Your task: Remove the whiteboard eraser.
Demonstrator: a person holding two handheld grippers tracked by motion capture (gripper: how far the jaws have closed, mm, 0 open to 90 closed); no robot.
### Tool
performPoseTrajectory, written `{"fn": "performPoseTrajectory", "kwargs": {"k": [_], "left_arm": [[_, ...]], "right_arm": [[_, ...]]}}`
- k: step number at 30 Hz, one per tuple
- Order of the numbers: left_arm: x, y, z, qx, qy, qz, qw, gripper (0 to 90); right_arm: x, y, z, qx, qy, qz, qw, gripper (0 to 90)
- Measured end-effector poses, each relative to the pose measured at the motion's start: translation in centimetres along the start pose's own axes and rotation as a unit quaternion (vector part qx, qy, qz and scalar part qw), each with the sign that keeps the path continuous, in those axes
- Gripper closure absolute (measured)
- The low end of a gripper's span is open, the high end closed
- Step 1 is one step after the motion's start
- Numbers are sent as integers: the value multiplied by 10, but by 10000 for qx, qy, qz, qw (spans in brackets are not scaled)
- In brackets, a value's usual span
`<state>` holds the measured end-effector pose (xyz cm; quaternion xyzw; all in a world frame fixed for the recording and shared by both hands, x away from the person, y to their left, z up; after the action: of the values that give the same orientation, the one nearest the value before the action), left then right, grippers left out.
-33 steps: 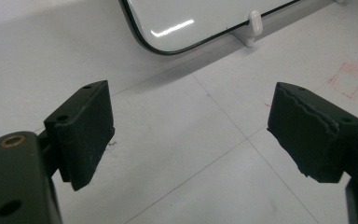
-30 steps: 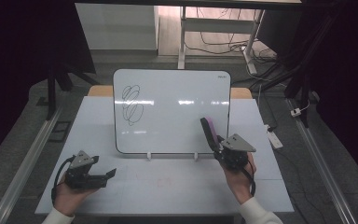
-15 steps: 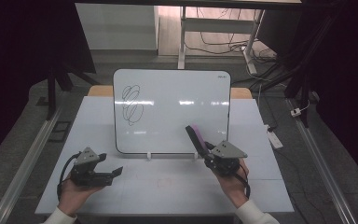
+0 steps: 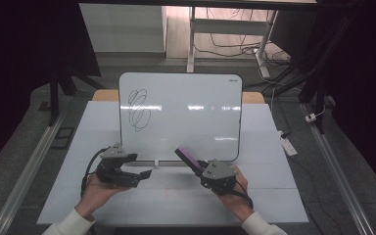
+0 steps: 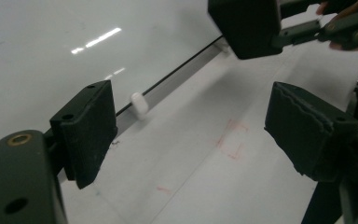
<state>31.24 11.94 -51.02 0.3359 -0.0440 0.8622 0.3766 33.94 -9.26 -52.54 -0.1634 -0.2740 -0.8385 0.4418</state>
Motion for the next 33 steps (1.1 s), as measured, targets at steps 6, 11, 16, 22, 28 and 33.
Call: {"fn": "performPoseTrajectory", "kwargs": {"k": [6, 11, 16, 22, 28, 33], "left_arm": [[-11, 5, 12, -5, -111, -209, 9997, 171], [-18, 11, 23, 27, -152, -457, 9988, 177], [-28, 18, 32, 7, -229, -605, 9979, 184], [-39, 26, 36, -70, -369, -774, 9963, 191], [-45, 29, 37, -105, -478, -863, 9951, 200], [-49, 28, 36, -102, -590, -908, 9941, 206]], "right_arm": [[-3, -6, -1, 243, -53, 54, 9997, 681], [-4, -9, -2, 397, -62, 76, 9992, 681], [-6, -16, 0, 624, -57, 90, 9980, 680], [-8, -24, 1, 919, -46, 84, 9957, 680], [-9, -29, 2, 1162, -52, 43, 9932, 680], [-9, -31, 2, 1341, -52, 75, 9909, 680]]}}
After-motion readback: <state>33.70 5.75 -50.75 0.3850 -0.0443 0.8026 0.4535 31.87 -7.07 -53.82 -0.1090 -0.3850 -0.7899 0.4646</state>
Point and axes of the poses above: each handheld gripper's, and its own axes: x roughly backward along the jaws, z roughly out of its top, y roughly to its right, the point moved 9 cm from there along -x, roughly forward along the jaws, and after that the axes turned 3 degrees about z, right-handed, at the moved point
